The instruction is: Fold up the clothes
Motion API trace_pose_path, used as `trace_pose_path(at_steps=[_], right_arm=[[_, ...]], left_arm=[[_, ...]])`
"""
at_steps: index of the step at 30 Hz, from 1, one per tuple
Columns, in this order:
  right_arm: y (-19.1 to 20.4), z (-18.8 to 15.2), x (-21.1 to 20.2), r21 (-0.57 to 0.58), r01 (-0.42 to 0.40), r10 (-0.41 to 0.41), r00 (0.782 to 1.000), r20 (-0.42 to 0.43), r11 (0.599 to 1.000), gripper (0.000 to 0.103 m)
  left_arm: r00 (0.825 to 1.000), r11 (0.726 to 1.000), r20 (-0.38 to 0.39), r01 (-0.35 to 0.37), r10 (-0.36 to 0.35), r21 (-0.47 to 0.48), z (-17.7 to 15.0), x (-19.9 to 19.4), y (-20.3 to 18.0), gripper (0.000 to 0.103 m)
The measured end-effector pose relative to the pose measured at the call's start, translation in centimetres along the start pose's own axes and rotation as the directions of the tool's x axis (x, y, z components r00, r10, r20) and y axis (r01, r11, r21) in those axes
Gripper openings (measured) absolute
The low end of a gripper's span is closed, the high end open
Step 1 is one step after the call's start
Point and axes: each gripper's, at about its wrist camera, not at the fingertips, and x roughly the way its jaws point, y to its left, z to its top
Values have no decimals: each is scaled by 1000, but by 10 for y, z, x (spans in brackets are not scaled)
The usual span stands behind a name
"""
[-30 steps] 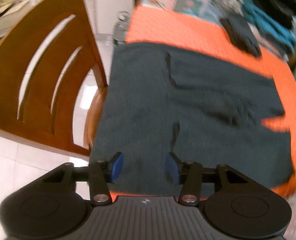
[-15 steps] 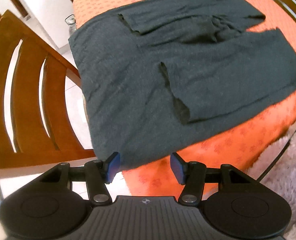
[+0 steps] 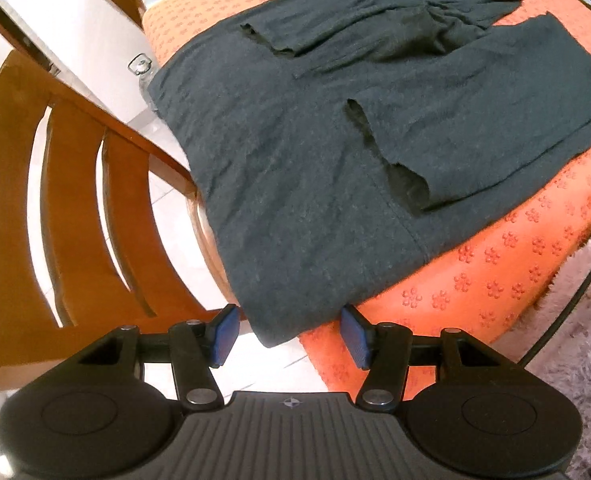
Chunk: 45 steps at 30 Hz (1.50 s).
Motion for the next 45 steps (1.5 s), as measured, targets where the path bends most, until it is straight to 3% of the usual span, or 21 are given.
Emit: trace_pose_path(at_steps=[3, 7, 13, 15, 17, 21, 24, 28, 31, 34, 38, 42, 44, 45], right_arm=[[-9, 1, 3, 31, -39, 39, 999, 0, 999, 35], [-13, 3, 5, 53, -69, 69, 998, -1, 996, 20], [-12, 4, 1, 83, -58, 58, 998, -3, 995, 19], [-19, 3, -8, 168, -71, 67, 997, 25, 983, 25], [-29, 0, -19, 272, -88, 73, 995, 65, 958, 41], [-49, -6, -37, 473, -97, 40, 991, 129, 876, 55], [-64, -15, -41, 625, -52, -38, 991, 129, 779, 59], [-79, -29, -31, 773, 34, -124, 991, 58, 633, 59], [-80, -38, -19, 821, 69, -133, 991, 8, 567, 59], [-76, -43, -9, 839, 85, -124, 992, -21, 537, 56], [-69, -46, 0, 854, 98, -107, 993, -50, 511, 37], [-63, -44, 3, 857, 124, -137, 989, -63, 500, 33], [-63, -44, 2, 863, 134, -151, 986, -67, 487, 10], [-64, -44, 0, 873, 123, -151, 987, -58, 473, 7]], left_arm=[[1000, 999, 11, 4, -4, 54, 0, -2, -4, 58], [998, 997, 31, 53, -54, 52, 1, -7, -4, 58], [997, 998, 36, 66, -67, 24, 4, -7, -6, 58], [996, 997, 50, 79, -78, -13, 5, -9, -3, 58], [993, 992, 69, 98, -92, -74, 7, -14, 1, 59], [987, 971, 110, 136, -116, -197, 13, -22, 7, 60], [981, 946, 148, 163, -125, -279, 21, -26, 10, 60], [967, 902, 205, 222, -154, -370, 34, -32, 12, 60], [956, 869, 234, 266, -180, -418, 43, -34, 12, 60], [946, 827, 254, 305, -204, -473, 51, -34, 13, 61], [936, 750, 264, 344, -231, -564, 61, -28, 18, 61], [922, 684, 286, 386, -261, -620, 71, -25, 19, 61], [912, 665, 299, 409, -280, -624, 77, -23, 16, 61], [907, 658, 304, 421, -293, -624, 80, -21, 14, 61]])
